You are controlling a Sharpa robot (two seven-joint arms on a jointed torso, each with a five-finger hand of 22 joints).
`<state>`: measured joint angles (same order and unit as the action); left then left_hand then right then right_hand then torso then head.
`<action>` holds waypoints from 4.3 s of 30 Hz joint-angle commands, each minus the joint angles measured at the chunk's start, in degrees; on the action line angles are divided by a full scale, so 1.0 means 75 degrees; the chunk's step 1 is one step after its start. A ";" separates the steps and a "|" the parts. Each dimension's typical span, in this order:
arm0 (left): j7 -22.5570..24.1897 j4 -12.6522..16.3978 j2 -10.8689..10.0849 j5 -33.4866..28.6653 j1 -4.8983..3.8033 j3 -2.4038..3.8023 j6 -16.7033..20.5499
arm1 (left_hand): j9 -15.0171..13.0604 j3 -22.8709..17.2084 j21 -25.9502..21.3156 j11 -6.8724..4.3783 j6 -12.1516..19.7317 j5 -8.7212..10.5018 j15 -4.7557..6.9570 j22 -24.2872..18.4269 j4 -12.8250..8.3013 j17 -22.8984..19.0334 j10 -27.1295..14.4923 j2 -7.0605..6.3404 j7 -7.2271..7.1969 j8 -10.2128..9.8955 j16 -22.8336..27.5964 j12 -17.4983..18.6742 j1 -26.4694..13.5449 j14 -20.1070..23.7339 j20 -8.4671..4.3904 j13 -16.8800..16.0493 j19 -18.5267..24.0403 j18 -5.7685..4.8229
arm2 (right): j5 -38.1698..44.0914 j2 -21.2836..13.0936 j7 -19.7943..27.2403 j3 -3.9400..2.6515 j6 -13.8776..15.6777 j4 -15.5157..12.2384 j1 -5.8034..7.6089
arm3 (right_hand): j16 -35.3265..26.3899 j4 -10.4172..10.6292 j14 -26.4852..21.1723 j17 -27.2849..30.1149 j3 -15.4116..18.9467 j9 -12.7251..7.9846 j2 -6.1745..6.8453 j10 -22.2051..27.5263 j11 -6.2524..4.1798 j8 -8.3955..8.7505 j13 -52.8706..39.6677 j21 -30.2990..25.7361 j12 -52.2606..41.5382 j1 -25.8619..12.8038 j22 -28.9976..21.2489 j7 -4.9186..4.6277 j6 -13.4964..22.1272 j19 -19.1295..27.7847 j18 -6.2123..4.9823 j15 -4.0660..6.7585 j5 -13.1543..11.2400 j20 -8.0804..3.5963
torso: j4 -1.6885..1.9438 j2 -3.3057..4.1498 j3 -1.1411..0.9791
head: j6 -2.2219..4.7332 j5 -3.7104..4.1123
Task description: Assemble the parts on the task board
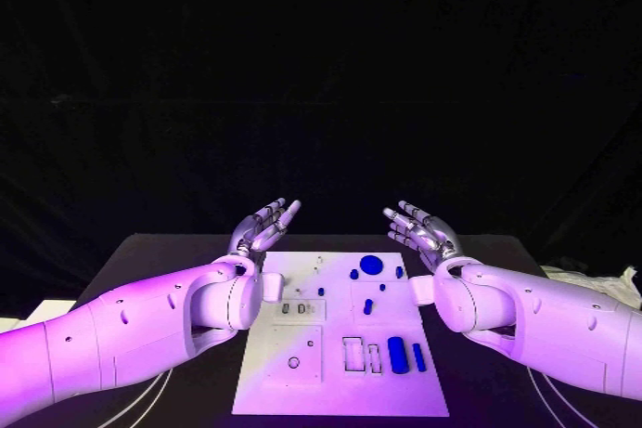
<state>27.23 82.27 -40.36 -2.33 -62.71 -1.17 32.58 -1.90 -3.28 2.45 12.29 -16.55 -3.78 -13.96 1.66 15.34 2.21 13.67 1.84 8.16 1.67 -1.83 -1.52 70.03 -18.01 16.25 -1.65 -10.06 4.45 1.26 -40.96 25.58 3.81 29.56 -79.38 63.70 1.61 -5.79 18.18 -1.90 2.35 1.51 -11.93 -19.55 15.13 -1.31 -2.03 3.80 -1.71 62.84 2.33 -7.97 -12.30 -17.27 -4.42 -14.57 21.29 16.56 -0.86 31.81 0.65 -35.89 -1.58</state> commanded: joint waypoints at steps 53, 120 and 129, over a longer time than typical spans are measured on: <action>-0.0061 0.2734 -0.1673 0.0239 -0.0274 0.0254 -0.1917 | -0.0250 0.0244 0.2236 -0.0292 -0.4652 -0.0030 0.0953 0.0761 -0.0210 0.1999 0.5754 0.0201 0.0691 0.0660 -0.2036 -0.0676 0.0809 -0.5854 -0.0437 -0.0397 -0.5792 0.0790 | 1.1996 -0.0218 -0.3942 0.0115 -0.1990 -0.0049 0.1408 | 0.5306 -0.1263 0.8999 -0.4937 -0.2386 0.0382 0.1470 -0.5873 -0.1328 -0.0417 -0.0257 0.5620 -0.0304 0.1329 0.2644 -0.0032 -0.6423 -0.6550 -0.0816 0.1946 -0.1933 -0.1565 | 0.0529 0.1412 0.0273 | 0.0452 0.0589; -0.0244 0.2882 -0.1788 0.0237 -0.0401 0.0312 -0.1747 | -0.0255 0.0289 0.2171 -0.0232 -0.4624 -0.0032 0.0901 0.0715 -0.0177 0.2127 0.5712 0.0276 0.0766 0.0578 -0.2064 -0.0580 0.0778 -0.5663 -0.0387 -0.0394 -0.5694 0.0790 | 1.2527 0.0016 -0.4428 0.0095 -0.3161 0.0135 0.1443 | 0.7875 -0.0518 0.8993 -0.7348 -0.3442 0.0416 0.1774 -0.5650 -0.1321 -0.0359 -0.0216 0.7144 -0.0358 0.1258 0.4027 0.0034 -0.6731 -0.6634 -0.0703 0.1945 -0.1854 -0.1437 | 0.0659 0.1753 0.0396 | 0.0293 0.0727; -0.0255 0.2883 -0.1775 0.0237 -0.0401 0.0312 -0.1751 | -0.0255 0.0289 0.2171 -0.0232 -0.4624 -0.0032 0.0901 0.0715 -0.0177 0.2127 0.5712 0.0276 0.0766 0.0578 -0.2064 -0.0580 0.0778 -0.5663 -0.0387 -0.0394 -0.5694 0.0790 | 1.2511 0.0069 -0.4422 0.0097 -0.3223 0.0177 0.1436 | 0.7953 -0.0477 0.8997 -0.7413 -0.3516 0.0423 0.1755 -0.5707 -0.1329 -0.0359 -0.0217 0.7219 -0.0366 0.1279 0.4117 0.0030 -0.6755 -0.6652 -0.0692 0.1950 -0.1850 -0.1441 | 0.0661 0.1776 0.0400 | 0.0278 0.0738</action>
<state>25.14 103.82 -53.82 -0.84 -65.64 1.12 19.75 -3.86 -1.44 18.98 10.33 -51.69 -3.95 -7.18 7.08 13.89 18.11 56.72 3.47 13.08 6.28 -16.96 -6.16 75.69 -60.74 13.22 -4.67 -53.13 10.28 94.97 -40.59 -7.55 4.45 6.86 -78.13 74.62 61.07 -9.39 83.92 -57.44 -23.60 4.60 1.37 -61.83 5.18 -3.96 -3.71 57.72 -4.20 72.10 33.15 -7.71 -62.51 -66.83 -9.73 0.11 7.67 5.75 4.06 45.04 3.64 -33.78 3.93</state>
